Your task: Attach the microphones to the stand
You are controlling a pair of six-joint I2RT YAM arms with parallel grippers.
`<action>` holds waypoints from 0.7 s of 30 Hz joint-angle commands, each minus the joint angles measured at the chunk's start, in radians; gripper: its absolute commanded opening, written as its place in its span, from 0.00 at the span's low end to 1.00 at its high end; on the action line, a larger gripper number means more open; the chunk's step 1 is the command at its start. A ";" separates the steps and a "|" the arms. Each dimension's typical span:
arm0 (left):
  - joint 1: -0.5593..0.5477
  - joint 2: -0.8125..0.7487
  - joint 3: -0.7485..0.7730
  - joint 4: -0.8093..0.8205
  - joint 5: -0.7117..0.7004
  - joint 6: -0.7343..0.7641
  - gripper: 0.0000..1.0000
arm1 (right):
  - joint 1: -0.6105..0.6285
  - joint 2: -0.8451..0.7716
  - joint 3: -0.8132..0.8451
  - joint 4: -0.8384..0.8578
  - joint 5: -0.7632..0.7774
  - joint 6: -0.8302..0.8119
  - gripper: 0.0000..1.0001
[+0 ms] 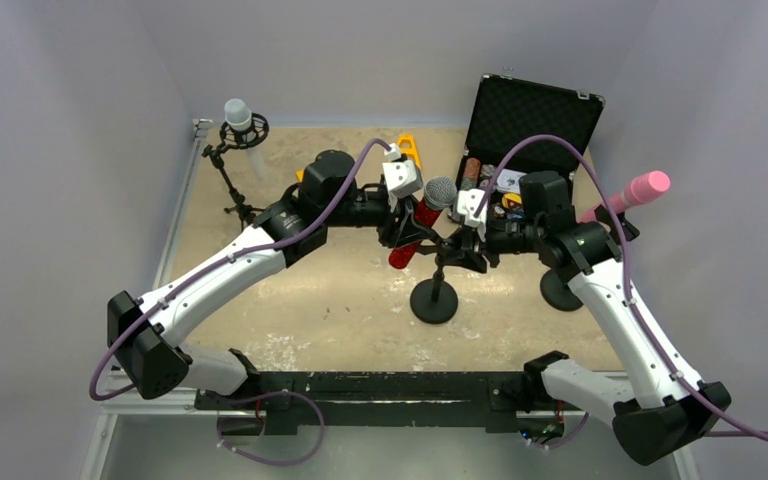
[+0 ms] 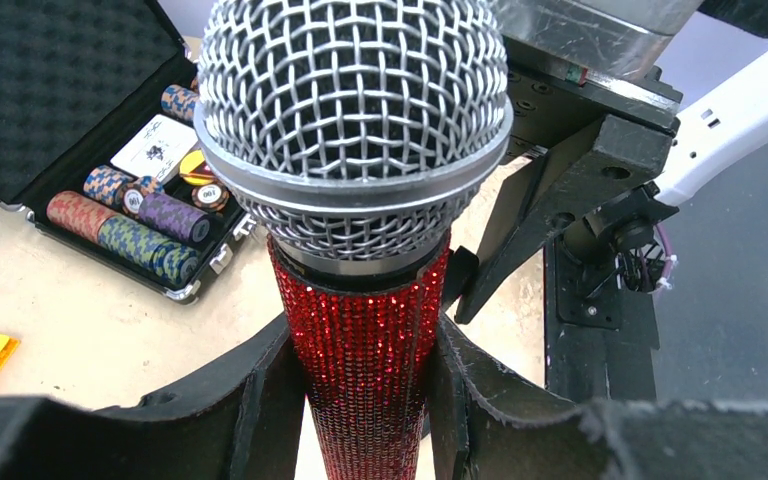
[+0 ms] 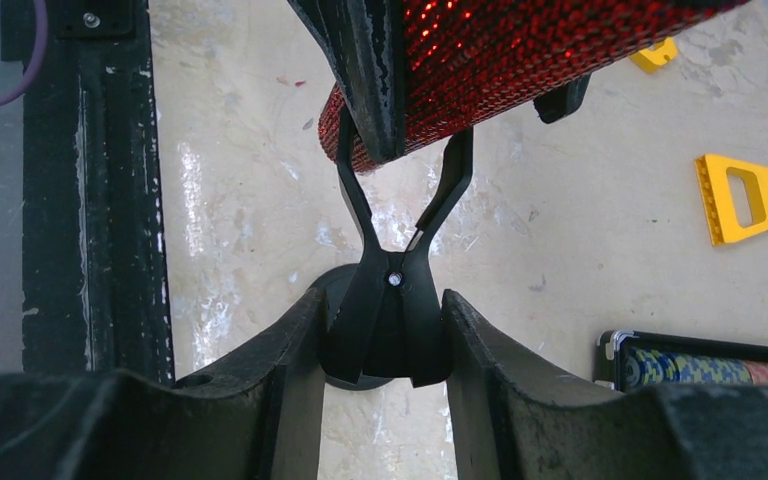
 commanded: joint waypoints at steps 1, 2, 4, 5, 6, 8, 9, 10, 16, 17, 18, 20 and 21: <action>-0.015 0.021 0.004 0.188 0.038 -0.025 0.00 | 0.013 -0.024 -0.003 0.095 -0.137 0.023 0.00; -0.018 0.020 -0.009 0.217 0.045 -0.049 0.00 | 0.011 -0.025 -0.008 0.104 -0.153 0.033 0.00; -0.017 0.016 -0.041 0.281 0.057 -0.074 0.00 | -0.002 -0.025 -0.012 0.113 -0.176 0.045 0.00; -0.017 0.014 -0.052 0.299 0.058 -0.082 0.00 | -0.006 -0.025 -0.017 0.116 -0.178 0.046 0.00; -0.017 0.013 -0.059 0.310 0.060 -0.086 0.00 | -0.006 -0.026 -0.021 0.120 -0.170 0.046 0.01; -0.018 0.013 -0.068 0.326 0.062 -0.093 0.00 | -0.008 -0.031 -0.032 0.129 -0.150 0.049 0.11; -0.018 0.014 -0.072 0.332 0.062 -0.095 0.00 | -0.008 -0.031 -0.035 0.131 -0.144 0.048 0.16; -0.018 0.012 -0.074 0.336 0.062 -0.096 0.00 | -0.008 -0.032 -0.037 0.129 -0.139 0.047 0.22; -0.018 0.008 -0.089 0.352 0.056 -0.091 0.00 | -0.011 -0.038 -0.038 0.108 -0.106 0.023 0.54; -0.018 0.007 -0.093 0.357 0.054 -0.092 0.00 | -0.014 -0.041 -0.039 0.104 -0.103 0.019 0.59; -0.018 0.007 -0.095 0.361 0.053 -0.093 0.00 | -0.016 -0.043 -0.040 0.100 -0.101 0.014 0.63; -0.017 0.006 -0.101 0.367 0.052 -0.094 0.00 | -0.021 -0.046 -0.042 0.092 -0.098 0.005 0.68; -0.017 0.006 -0.101 0.367 0.052 -0.094 0.00 | -0.022 -0.048 -0.040 0.087 -0.097 0.001 0.71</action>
